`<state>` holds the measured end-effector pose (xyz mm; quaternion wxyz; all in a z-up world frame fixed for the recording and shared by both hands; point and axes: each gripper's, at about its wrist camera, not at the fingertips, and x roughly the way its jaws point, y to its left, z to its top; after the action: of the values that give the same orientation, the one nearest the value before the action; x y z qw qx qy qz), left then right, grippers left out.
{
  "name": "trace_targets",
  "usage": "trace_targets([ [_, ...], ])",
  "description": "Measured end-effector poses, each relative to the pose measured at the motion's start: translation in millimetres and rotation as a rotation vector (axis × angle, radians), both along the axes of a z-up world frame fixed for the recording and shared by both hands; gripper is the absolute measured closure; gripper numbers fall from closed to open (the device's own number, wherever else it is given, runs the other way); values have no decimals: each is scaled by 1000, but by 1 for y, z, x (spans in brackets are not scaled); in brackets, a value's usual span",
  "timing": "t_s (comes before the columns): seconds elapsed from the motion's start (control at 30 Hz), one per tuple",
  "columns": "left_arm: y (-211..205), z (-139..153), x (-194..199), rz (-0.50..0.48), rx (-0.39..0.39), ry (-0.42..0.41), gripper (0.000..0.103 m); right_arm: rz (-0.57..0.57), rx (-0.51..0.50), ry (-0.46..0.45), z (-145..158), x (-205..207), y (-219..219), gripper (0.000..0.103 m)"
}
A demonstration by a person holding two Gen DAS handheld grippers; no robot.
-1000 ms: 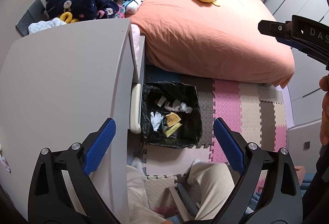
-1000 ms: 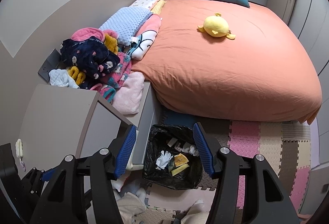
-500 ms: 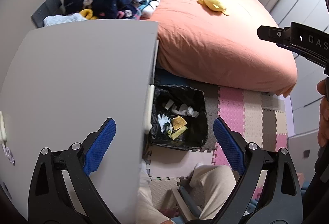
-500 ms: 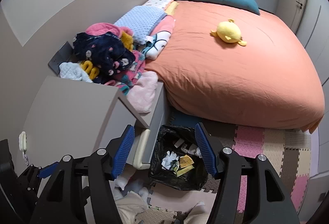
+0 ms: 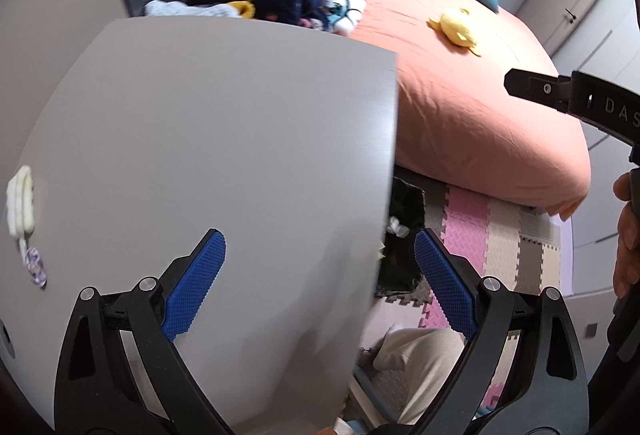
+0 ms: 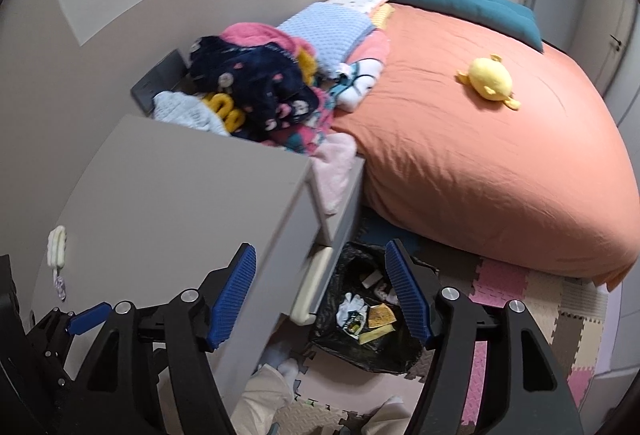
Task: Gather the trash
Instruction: 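Move both open tools back over the white foam sponge stick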
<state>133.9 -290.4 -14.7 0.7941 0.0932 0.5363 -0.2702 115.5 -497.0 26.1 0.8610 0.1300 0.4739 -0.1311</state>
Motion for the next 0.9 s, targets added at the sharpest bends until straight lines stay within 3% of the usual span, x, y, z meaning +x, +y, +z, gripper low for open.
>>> trace_targets([
  [0.27, 49, -3, 11, 85, -6, -7, 10, 99, 24, -7, -5, 23, 54, 35],
  [0.5, 108, -6, 19, 203, 9, -43, 10, 195, 34, -11, -9, 42, 107, 35],
  [0.9, 200, -12, 39, 394, -3, -29, 10, 311, 42, 8, -17, 69, 181, 35],
])
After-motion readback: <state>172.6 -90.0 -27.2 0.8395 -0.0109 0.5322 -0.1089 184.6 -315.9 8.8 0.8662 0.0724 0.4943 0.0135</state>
